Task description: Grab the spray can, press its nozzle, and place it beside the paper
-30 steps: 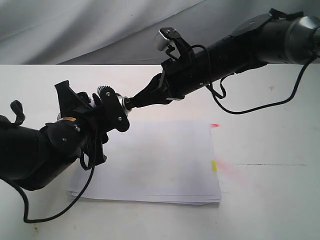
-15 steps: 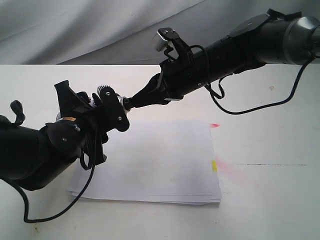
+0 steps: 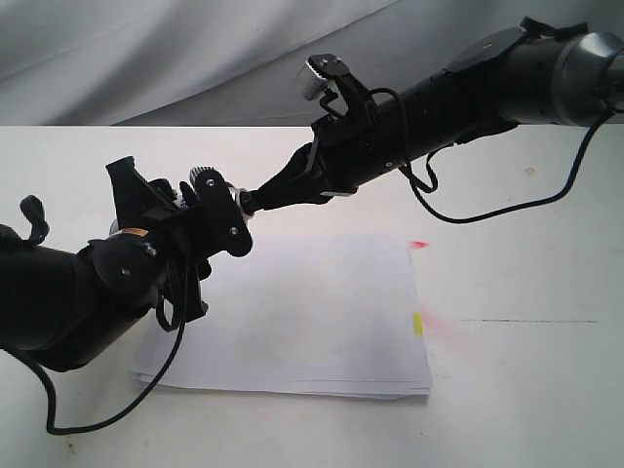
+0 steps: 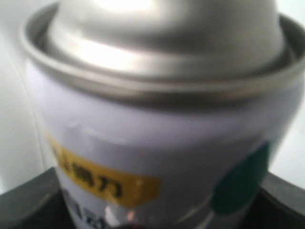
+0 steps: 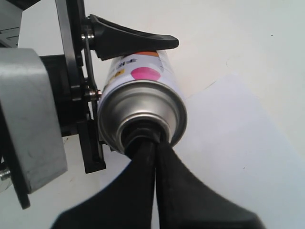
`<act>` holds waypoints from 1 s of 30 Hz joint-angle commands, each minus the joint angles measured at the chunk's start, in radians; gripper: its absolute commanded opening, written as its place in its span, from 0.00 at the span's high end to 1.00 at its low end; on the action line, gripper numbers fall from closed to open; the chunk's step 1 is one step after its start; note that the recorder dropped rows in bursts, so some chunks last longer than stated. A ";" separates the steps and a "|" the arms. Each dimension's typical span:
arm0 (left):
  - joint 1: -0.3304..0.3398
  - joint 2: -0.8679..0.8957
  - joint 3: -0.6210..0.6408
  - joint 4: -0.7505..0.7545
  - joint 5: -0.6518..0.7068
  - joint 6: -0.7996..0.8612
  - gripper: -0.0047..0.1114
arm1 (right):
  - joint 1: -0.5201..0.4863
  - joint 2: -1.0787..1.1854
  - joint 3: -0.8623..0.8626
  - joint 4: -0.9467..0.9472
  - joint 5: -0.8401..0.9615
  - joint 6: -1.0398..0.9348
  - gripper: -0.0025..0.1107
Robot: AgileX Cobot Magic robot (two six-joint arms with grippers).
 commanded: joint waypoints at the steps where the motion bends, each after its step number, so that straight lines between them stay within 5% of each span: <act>1: -0.010 -0.008 -0.012 0.058 -0.005 -0.002 0.96 | 0.019 -0.003 0.001 0.021 0.001 -0.010 0.98; 24: -0.010 -0.008 -0.012 0.058 -0.005 -0.006 0.96 | 0.019 -0.003 0.001 0.014 -0.016 -0.010 0.98; 30: -0.010 -0.008 -0.012 0.058 -0.011 -0.011 0.96 | -0.068 -0.079 0.001 -0.068 0.057 0.003 0.98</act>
